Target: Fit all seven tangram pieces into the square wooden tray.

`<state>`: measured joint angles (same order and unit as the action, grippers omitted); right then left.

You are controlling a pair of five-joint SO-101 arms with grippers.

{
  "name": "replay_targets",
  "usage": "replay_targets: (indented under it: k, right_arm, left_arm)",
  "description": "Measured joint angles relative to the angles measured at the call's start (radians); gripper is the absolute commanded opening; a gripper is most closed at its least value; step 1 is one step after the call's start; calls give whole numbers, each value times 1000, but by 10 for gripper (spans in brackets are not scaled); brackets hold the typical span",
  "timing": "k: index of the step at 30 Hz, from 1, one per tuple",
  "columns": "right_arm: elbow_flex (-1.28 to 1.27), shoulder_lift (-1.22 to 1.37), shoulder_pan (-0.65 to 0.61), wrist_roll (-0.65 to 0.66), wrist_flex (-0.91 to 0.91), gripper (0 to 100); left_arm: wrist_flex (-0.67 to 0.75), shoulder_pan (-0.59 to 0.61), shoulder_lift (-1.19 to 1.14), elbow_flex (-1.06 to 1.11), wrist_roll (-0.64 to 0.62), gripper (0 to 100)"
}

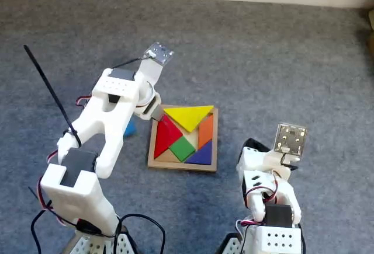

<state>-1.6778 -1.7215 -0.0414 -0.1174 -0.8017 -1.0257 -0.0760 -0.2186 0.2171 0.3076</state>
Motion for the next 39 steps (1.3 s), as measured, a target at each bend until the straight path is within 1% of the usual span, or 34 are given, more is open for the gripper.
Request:
replay_targets:
  k: [4,8,12,16,21,27,29,32,39]
  right_arm:
    - [0,0,0,0,0,4]
    - [0,0,0,0,0,4]
    - [0,0,0,0,0,4]
    - [0,0,0,0,0,4]
    - [0,0,0,0,0,4]
    - [0,0,0,0,0,4]
    - [0,0,0,0,0,4]
    - [0,0,0,0,0,4]
    - [0,0,0,0,0,4]
  left_arm:
    - [-95,-26,55,-74,-5,256]
    - [-98,-75,68,-129,-117,256]
    - [9,-91,38,-143,-196,255]
    - [132,-97,-71,-143,-272,255]
    - [173,-158,-121,-143,-321,255]
    - [176,-249,-124,-143,-322,255]
    - [173,-269,-124,-143,-304,255]
    - [138,-278,-124,-143,-250,255]
    - [75,-273,-124,-146,-235,255]
